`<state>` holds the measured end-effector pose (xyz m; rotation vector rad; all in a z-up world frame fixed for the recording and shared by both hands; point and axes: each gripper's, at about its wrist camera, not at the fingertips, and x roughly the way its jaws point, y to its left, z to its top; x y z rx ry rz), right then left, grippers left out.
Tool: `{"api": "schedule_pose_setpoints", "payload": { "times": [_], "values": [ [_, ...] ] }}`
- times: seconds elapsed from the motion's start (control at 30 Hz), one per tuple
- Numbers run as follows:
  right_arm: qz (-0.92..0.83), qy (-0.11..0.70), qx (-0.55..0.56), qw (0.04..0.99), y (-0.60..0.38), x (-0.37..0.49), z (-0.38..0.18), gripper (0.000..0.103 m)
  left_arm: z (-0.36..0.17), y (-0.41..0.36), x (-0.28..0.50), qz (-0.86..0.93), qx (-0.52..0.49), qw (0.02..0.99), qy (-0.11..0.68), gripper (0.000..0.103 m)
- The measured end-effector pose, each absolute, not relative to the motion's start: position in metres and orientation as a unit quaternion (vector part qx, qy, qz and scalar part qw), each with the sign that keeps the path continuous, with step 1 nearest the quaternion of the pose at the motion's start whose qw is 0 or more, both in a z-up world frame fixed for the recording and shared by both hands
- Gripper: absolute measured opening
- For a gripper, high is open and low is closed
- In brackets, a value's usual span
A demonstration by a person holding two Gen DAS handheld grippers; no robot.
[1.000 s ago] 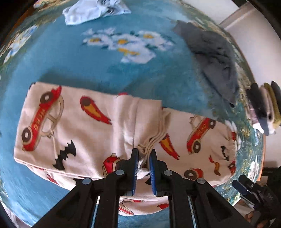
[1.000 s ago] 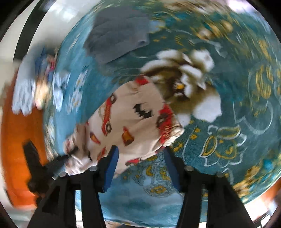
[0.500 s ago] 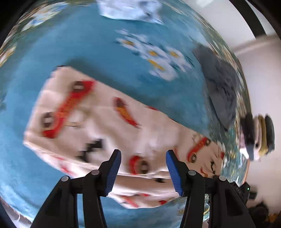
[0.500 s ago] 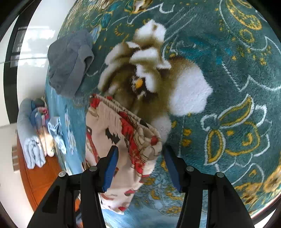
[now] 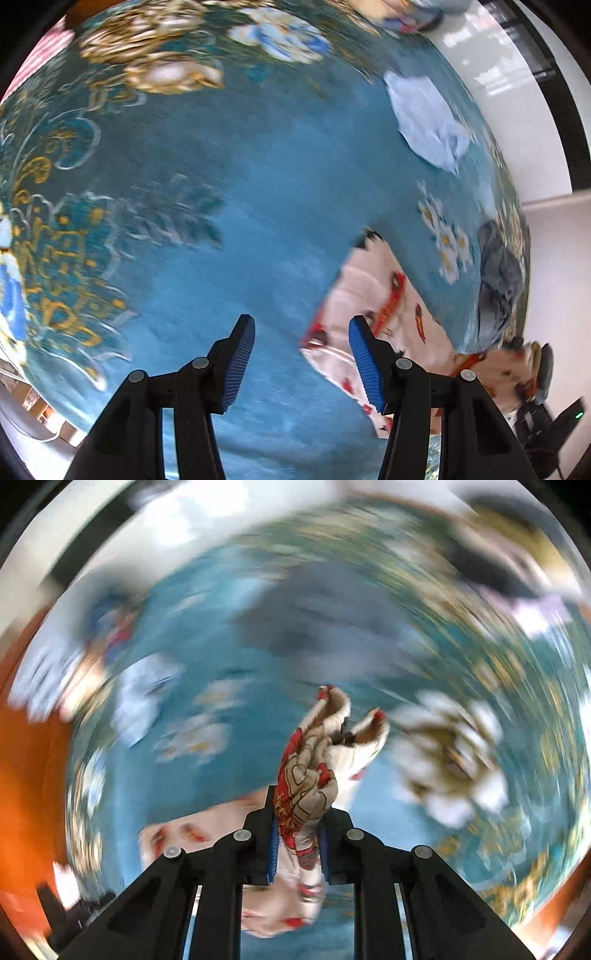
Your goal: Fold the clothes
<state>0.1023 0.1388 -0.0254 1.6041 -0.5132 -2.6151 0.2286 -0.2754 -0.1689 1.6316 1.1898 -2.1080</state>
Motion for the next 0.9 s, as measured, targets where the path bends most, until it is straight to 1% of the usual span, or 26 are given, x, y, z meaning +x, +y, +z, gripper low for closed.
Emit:
{"api": "schedule_pose_setpoints", "payload": {
  "times": [0.07, 0.13, 0.23, 0.33, 0.43, 0.53, 0.6, 0.67, 0.7, 0.73, 0.83, 0.9],
  "values": [
    [-0.848, -0.127, 0.510, 0.068, 0.076, 0.094, -0.018, 0.018, -0.169, -0.299, 0.239, -0.717, 0.549, 0.113, 0.415, 0.057],
    [-0.845, -0.098, 0.513, 0.114, 0.016, 0.090, -0.022, 0.018, -0.169, -0.313, 0.243, -0.716, 0.545, 0.114, 0.421, 0.057],
    [-0.838, -0.050, 0.521, 0.156, -0.063, 0.086, -0.052, 0.018, -0.173, -0.342, 0.252, -0.708, 0.543, 0.113, 0.436, 0.057],
    [-0.821, 0.008, 0.544, 0.175, -0.119, 0.097, -0.090, 0.018, -0.179, -0.355, 0.256, -0.706, 0.550, 0.104, 0.434, 0.057],
    [-0.808, 0.039, 0.561, 0.177, -0.139, 0.110, -0.110, 0.018, -0.186, -0.358, 0.254, -0.704, 0.556, 0.093, 0.432, 0.057],
    [-0.801, 0.073, 0.569, 0.171, -0.151, 0.117, -0.123, 0.021, -0.197, -0.360, 0.243, -0.694, 0.567, 0.082, 0.437, 0.057],
    [-0.796, 0.082, 0.573, 0.175, -0.153, 0.117, -0.126, 0.026, -0.200, -0.360, 0.238, -0.691, 0.568, 0.077, 0.441, 0.057],
    [-0.790, 0.071, 0.577, 0.193, -0.149, 0.121, -0.122, 0.041, -0.200, -0.357, 0.224, -0.692, 0.566, 0.058, 0.444, 0.059],
    [-0.787, 0.066, 0.579, 0.202, -0.147, 0.123, -0.120, 0.044, -0.200, -0.355, 0.216, -0.693, 0.567, 0.046, 0.444, 0.060],
    [-0.786, 0.065, 0.579, 0.207, -0.144, 0.126, -0.116, 0.050, -0.200, -0.349, 0.207, -0.693, 0.569, 0.030, 0.442, 0.060],
    [-0.796, 0.065, 0.573, 0.186, -0.125, 0.130, -0.104, 0.051, -0.199, -0.328, 0.188, -0.692, 0.578, -0.012, 0.433, 0.062],
    [-0.798, 0.042, 0.582, 0.150, -0.096, 0.128, -0.104, 0.051, -0.202, -0.302, 0.175, -0.682, 0.592, -0.045, 0.426, 0.063]
  ]
}}
